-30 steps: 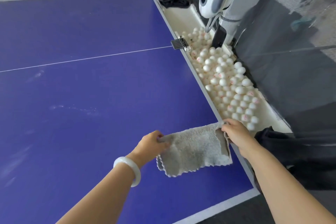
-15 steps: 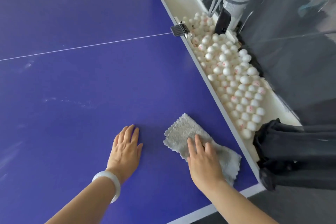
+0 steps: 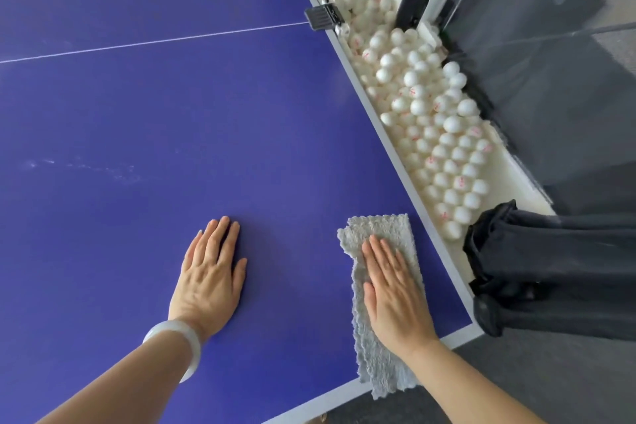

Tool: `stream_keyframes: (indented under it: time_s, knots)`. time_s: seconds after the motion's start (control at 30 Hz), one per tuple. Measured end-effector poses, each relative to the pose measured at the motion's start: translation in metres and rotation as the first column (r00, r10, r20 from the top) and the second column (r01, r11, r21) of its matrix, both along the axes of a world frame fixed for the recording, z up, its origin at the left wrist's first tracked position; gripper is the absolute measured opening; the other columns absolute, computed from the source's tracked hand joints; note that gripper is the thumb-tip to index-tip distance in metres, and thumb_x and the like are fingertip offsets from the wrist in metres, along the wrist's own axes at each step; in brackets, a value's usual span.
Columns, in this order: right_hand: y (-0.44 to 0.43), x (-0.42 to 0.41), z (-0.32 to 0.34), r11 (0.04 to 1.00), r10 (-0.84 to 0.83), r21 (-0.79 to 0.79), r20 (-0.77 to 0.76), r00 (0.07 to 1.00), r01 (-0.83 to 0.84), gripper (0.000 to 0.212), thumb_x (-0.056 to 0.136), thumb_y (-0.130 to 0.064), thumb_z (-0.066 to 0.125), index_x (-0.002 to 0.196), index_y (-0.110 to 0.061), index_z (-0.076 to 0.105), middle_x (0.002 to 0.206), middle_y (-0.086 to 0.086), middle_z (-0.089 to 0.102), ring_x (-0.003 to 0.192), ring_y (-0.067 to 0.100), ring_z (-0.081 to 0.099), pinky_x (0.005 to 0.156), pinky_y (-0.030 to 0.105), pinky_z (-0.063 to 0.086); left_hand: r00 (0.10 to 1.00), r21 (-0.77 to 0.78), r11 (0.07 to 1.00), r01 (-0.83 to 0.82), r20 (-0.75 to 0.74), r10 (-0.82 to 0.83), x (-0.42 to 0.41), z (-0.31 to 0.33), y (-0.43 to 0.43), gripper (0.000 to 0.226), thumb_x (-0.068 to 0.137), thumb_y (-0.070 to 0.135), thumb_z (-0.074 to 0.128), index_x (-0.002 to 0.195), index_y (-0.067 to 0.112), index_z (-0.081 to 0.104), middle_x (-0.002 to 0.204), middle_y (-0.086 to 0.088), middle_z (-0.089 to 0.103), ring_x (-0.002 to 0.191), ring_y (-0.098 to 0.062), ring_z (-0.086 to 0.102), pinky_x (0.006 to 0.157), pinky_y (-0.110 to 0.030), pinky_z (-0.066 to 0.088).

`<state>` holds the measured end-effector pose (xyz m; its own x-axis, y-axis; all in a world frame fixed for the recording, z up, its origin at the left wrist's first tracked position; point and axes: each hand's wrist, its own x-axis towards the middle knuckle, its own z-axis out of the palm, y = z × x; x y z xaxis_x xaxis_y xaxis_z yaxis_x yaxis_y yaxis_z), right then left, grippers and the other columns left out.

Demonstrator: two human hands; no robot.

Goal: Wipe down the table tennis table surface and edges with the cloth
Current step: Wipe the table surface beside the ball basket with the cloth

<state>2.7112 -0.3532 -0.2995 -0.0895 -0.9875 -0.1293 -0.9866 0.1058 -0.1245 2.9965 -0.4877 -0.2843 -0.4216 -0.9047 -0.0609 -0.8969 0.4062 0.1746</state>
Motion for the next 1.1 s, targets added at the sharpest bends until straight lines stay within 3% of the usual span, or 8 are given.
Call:
stream_keyframes:
  time_s: [0.17,0.27,0.4,0.53,0.6,0.73,0.87,1.1]
  knots:
    - [-0.011,-0.028,0.007,0.925,-0.365,0.069,-0.115,0.924,0.374,0.064,0.099,-0.039,0.003,0.157,-0.012,-0.003,0.165,0.007,-0.009,0.153,0.02,-0.009,0.125,0.043,0.002,1.0,0.01,1.0,-0.009,0.009,0.009,0.0,0.0,-0.001,0.065,0.097,0.039,0.024,0.148,0.003,0.038,0.155,-0.014,0.036,0.146,-0.031,0.029,0.122,-0.039,0.011]
    - [-0.005,0.008,0.011,0.801,-0.577,0.103,-0.124,0.807,0.589,0.07,0.097,-0.045,0.004,0.157,-0.009,0.007,0.164,0.013,0.004,0.153,0.028,0.005,0.123,0.052,0.008,1.0,0.021,1.0,-0.016,0.006,0.016,-0.001,0.002,0.002,0.064,0.097,0.038,0.025,0.147,0.002,0.04,0.154,-0.015,0.037,0.144,-0.032,0.031,0.122,-0.036,0.008]
    - [0.027,0.012,0.012,0.767,-0.61,0.153,-0.129,0.782,0.623,0.076,0.099,-0.052,0.001,0.153,-0.004,0.024,0.16,0.023,0.02,0.147,0.042,0.022,0.116,0.063,0.02,1.0,0.021,1.0,-0.014,0.008,0.014,-0.001,0.004,0.001,0.064,0.096,0.038,0.027,0.145,0.001,0.043,0.151,-0.017,0.041,0.143,-0.032,0.034,0.122,-0.034,0.006]
    - [0.013,0.009,0.012,0.567,-0.776,0.237,-0.165,0.608,0.789,0.07,0.099,-0.049,0.007,0.155,-0.013,-0.014,0.163,0.019,-0.015,0.151,0.038,-0.008,0.116,0.066,0.01,1.0,0.019,1.0,-0.008,0.003,0.008,-0.001,0.002,0.0,0.063,0.096,0.037,0.028,0.145,0.0,0.043,0.151,-0.017,0.041,0.142,-0.033,0.035,0.122,-0.036,0.008]
    - [-0.003,0.015,0.016,0.508,-0.831,0.228,-0.125,0.542,0.831,0.07,0.098,-0.049,0.005,0.155,-0.016,-0.019,0.162,0.016,-0.022,0.15,0.037,-0.017,0.114,0.07,0.007,1.0,0.009,1.0,-0.01,-0.004,0.01,-0.001,0.003,0.0,0.063,0.096,0.037,0.027,0.145,0.0,0.043,0.151,-0.017,0.041,0.142,-0.033,0.034,0.122,-0.036,0.008]
    - [0.007,0.018,0.013,0.516,-0.818,0.225,-0.155,0.553,0.826,0.072,0.09,-0.051,-0.011,0.151,-0.016,-0.026,0.16,0.017,-0.025,0.149,0.038,-0.018,0.115,0.069,0.007,1.0,0.028,0.999,-0.026,-0.002,0.026,-0.003,0.005,0.002,0.064,0.095,0.038,0.027,0.145,0.0,0.043,0.151,-0.017,0.041,0.143,-0.032,0.033,0.122,-0.036,0.007]
    - [0.021,0.023,0.012,0.471,-0.838,0.231,-0.185,0.513,0.852,0.08,0.083,-0.051,-0.018,0.155,-0.016,-0.017,0.162,0.02,-0.017,0.15,0.04,-0.013,0.116,0.066,0.007,0.999,0.031,0.999,-0.036,-0.006,0.036,-0.004,0.008,0.002,0.065,0.095,0.038,0.027,0.145,0.0,0.044,0.151,-0.018,0.041,0.143,-0.032,0.034,0.122,-0.035,0.006]
    - [-0.006,0.013,0.014,0.359,-0.896,0.27,-0.169,0.411,0.894,0.069,0.096,-0.047,0.003,0.154,-0.016,-0.018,0.162,0.02,-0.018,0.149,0.041,-0.015,0.114,0.07,0.002,1.0,0.029,0.999,-0.027,-0.011,0.027,-0.005,0.004,0.002,0.065,0.095,0.038,0.027,0.145,0.0,0.043,0.151,-0.018,0.041,0.143,-0.031,0.031,0.122,-0.035,0.006]
